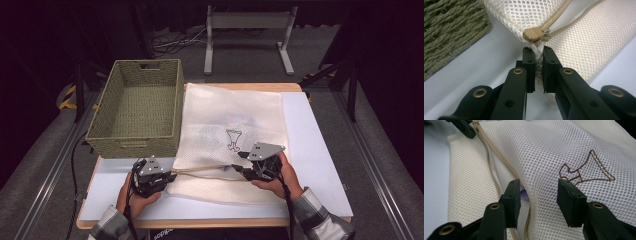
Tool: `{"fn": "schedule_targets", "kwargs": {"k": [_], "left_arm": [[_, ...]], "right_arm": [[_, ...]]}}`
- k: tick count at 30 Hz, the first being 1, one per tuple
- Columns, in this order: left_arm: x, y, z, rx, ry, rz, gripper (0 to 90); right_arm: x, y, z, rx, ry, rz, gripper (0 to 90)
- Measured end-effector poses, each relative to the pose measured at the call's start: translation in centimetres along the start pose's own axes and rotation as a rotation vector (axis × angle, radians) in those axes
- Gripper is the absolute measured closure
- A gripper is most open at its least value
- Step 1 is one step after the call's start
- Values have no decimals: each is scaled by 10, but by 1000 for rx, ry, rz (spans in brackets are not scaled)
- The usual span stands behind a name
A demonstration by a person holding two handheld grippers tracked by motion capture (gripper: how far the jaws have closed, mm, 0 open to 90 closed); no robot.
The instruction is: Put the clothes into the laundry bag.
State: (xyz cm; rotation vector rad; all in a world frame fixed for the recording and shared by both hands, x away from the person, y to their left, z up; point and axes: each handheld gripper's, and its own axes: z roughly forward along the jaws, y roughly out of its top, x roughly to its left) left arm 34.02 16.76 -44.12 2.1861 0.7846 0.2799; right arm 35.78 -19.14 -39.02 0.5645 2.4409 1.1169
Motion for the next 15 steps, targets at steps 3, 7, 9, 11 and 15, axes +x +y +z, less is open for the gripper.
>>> {"fn": "schedule_targets", "kwargs": {"k": [3, 7, 9, 11, 15], "left_arm": [[0, 0, 0, -2, -2, 1, 831], [0, 0, 1, -1, -3, 0, 832], [0, 0, 1, -1, -4, 0, 832], [0, 0, 1, -1, -3, 3, 832], [0, -1, 1, -2, -4, 1, 832]], "right_arm": [[0, 0, 1, 7, 11, -13, 475], [2, 1, 4, 10, 2, -23, 408], [3, 2, 5, 7, 0, -28, 393], [3, 2, 5, -2, -7, -20, 366], [3, 3, 6, -8, -23, -12, 375]]}}
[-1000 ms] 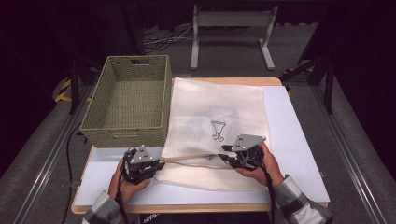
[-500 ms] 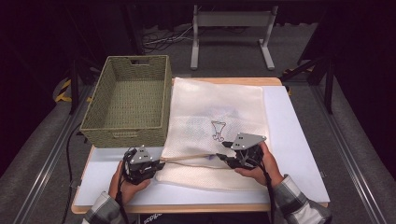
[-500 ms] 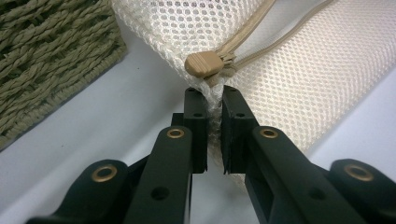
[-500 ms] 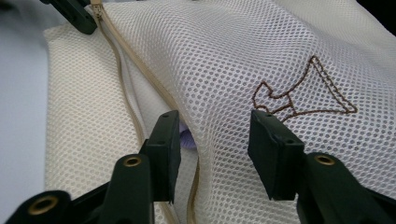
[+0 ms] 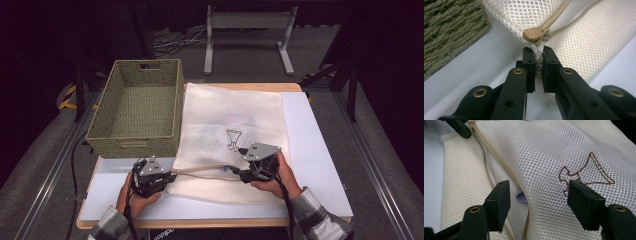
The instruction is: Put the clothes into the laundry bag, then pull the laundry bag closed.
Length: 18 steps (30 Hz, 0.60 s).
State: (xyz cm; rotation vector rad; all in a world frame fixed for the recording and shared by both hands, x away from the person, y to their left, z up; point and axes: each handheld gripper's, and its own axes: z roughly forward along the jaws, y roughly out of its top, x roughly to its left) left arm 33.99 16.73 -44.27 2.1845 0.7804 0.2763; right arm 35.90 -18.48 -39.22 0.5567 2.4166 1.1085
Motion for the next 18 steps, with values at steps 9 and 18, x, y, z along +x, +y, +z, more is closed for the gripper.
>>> {"fn": "schedule_targets", "kwargs": {"k": [9, 18], "left_arm": [[-1, 0, 1, 2, 5, 4, 832], [-2, 0, 1, 0, 5, -1, 834]], "right_arm": [[2, 4, 2, -18, 2, 10, 460], [7, 8, 6, -40, 23, 21, 500]]}}
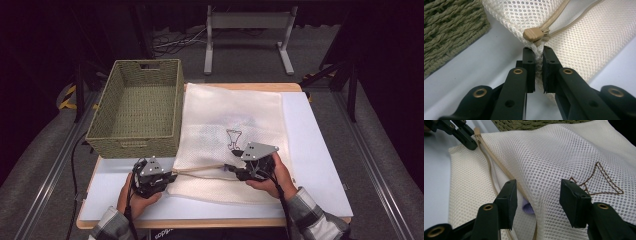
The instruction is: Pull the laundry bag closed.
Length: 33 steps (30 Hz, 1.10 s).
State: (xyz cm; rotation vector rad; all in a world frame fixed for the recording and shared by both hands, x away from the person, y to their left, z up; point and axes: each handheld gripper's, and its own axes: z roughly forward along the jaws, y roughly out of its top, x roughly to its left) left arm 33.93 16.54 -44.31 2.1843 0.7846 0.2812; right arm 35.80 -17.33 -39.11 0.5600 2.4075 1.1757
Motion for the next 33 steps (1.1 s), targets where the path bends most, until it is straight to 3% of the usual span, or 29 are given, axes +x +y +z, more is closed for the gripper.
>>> {"fn": "schedule_targets", "kwargs": {"k": [20, 33], "left_arm": [[-4, -1, 0, 6, 13, 13, 833], [-4, -1, 1, 7, 6, 16, 834]], "right_arm": [[27, 33, 33, -34, 119, -50, 697], [55, 64, 77, -36, 243, -74, 717]]}}
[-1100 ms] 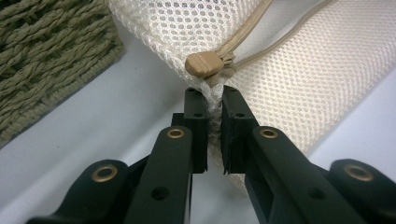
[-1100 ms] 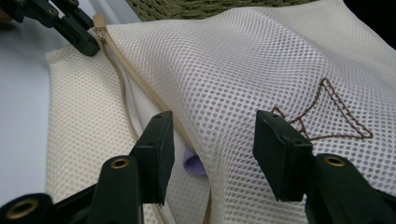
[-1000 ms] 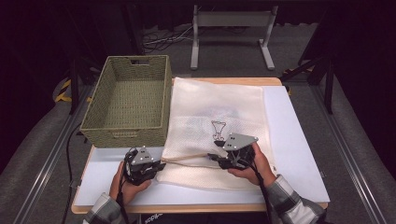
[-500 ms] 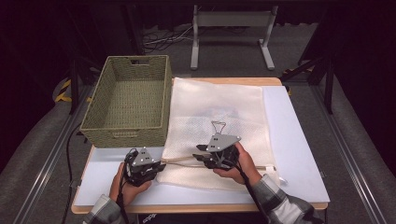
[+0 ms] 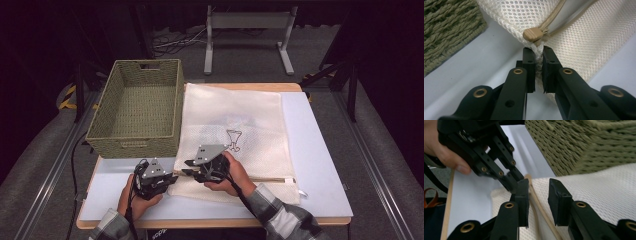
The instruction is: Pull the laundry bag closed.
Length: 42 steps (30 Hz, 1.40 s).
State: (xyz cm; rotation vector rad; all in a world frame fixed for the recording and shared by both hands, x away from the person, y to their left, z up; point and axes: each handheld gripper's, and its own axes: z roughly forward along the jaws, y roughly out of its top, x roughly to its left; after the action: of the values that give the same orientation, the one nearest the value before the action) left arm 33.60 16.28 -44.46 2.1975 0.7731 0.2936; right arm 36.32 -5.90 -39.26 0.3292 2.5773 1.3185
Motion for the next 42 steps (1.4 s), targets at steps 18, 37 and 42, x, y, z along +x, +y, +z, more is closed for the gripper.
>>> {"fn": "schedule_targets", "kwargs": {"k": [18, 37, 42], "left_arm": [[0, -1, 0, -8, 0, 7, 834], [0, -2, 0, -10, 0, 7, 834], [0, -2, 0, -10, 3, 1, 833]], "right_arm": [[1, 10, 43, 66, 56, 26, 749], [0, 10, 47, 87, 35, 8, 822], [-1, 8, 38, 79, 34, 15, 822]]}}
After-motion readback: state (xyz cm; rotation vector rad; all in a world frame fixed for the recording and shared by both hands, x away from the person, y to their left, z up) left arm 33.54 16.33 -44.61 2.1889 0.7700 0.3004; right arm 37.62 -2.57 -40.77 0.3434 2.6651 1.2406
